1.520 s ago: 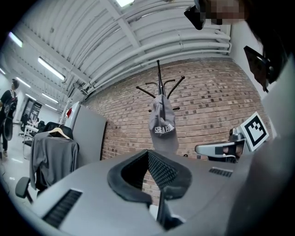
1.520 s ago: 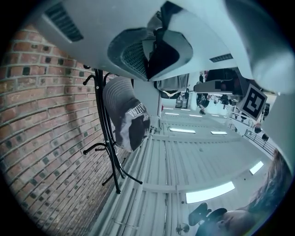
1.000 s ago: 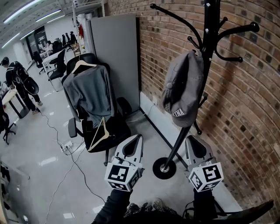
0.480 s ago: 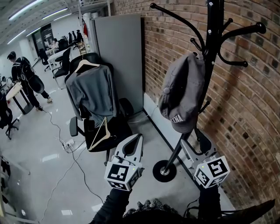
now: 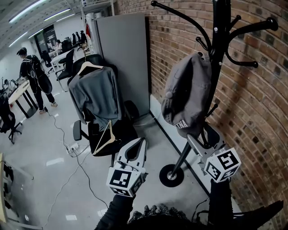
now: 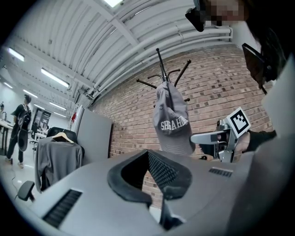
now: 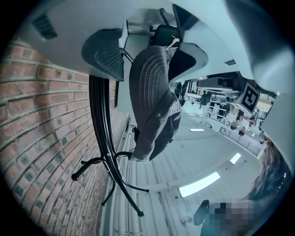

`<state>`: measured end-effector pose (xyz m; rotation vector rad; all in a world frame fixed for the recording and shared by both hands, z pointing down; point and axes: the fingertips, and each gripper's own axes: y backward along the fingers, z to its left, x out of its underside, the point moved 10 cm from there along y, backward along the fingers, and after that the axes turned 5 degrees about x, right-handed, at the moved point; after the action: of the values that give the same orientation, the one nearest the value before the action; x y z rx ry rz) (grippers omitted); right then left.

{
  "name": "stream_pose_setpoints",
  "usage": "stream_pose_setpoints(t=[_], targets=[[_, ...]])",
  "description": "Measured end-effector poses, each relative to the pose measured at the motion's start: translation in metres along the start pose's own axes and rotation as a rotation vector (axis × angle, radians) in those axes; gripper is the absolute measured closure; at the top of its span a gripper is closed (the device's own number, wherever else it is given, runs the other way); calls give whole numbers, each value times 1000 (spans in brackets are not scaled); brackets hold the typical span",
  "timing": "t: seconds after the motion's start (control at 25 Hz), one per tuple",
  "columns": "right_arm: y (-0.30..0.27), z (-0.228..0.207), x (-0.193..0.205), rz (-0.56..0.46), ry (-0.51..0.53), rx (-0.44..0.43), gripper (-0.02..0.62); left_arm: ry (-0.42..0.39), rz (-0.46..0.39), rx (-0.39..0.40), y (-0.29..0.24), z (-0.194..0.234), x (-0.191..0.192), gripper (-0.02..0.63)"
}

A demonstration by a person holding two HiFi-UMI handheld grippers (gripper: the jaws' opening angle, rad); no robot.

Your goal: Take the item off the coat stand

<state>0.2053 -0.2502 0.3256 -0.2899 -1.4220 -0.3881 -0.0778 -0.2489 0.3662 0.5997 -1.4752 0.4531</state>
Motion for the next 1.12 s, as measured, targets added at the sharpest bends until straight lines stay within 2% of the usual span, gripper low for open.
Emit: stream_pose_setpoints(t=[0.24,0.56,0.88,1.04,1.12], targets=[[-12,4,3,-3,13,-68,307,7,1,-25,5,4,3,598],[-21,16,-1,-30,23,-97,315,0,6,-55,12,9,3,598],[-22,34,-4,-68,17,-172,424,-4,11,-70,19,14,2,598],[-23,38,-3,-77,-24,-165,555,-8,14,-63,19,13,1,598],[-23,37,-2,-78,-57,-160,561,-10,14,-60,19,12,1,598]])
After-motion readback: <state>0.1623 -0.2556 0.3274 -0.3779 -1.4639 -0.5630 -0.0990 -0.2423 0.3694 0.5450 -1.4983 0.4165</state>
